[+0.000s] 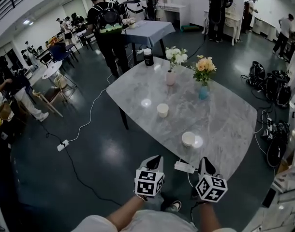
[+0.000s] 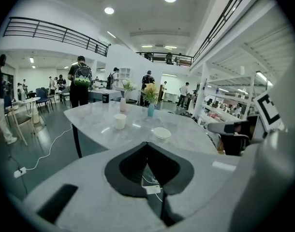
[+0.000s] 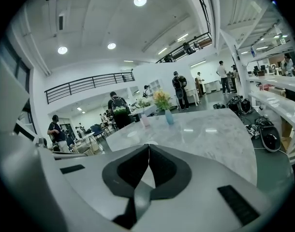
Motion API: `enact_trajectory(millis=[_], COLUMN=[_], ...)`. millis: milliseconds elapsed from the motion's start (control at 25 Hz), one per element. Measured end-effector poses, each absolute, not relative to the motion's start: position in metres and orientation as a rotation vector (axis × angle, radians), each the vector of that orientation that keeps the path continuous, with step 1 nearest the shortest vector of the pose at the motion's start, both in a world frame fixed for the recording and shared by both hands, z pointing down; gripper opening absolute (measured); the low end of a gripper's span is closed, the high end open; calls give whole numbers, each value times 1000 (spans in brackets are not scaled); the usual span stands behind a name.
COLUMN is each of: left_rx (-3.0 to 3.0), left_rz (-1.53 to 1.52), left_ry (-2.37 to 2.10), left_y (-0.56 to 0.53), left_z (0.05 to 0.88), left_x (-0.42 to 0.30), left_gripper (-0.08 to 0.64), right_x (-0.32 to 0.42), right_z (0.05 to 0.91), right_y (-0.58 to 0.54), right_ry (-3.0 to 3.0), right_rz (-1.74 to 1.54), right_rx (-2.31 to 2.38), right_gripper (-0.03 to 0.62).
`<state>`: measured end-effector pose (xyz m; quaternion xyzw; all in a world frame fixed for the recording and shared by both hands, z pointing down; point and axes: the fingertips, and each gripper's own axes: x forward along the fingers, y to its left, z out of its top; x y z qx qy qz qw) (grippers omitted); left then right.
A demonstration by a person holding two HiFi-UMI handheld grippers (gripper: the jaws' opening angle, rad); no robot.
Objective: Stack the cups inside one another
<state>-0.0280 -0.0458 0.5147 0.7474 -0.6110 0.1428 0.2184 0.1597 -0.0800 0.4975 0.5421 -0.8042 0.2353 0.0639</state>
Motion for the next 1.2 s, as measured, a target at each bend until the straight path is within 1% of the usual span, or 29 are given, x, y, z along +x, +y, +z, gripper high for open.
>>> enact_trajectory(millis=[240, 560, 800, 1200], left_rx=[2111, 2171, 2167, 2117], left_rz=[366, 373, 378, 387], left_ry=[-1663, -1621, -1592, -1556], left_y=[-72, -132, -166, -192], left_z=[517, 511, 519, 542], left_x=[-39, -110, -150, -169], left_gripper=[-5, -5, -5, -5], right_x=[122, 23, -9, -38], right_z=[482, 477, 486, 512], right_y=[-96, -147, -176, -208], right_ry=[-2513, -2534, -2469, -2388], right_rz=[747, 744, 724, 722], right_rx=[1610, 1605, 1645, 1601], right_gripper=[9, 9, 9, 9])
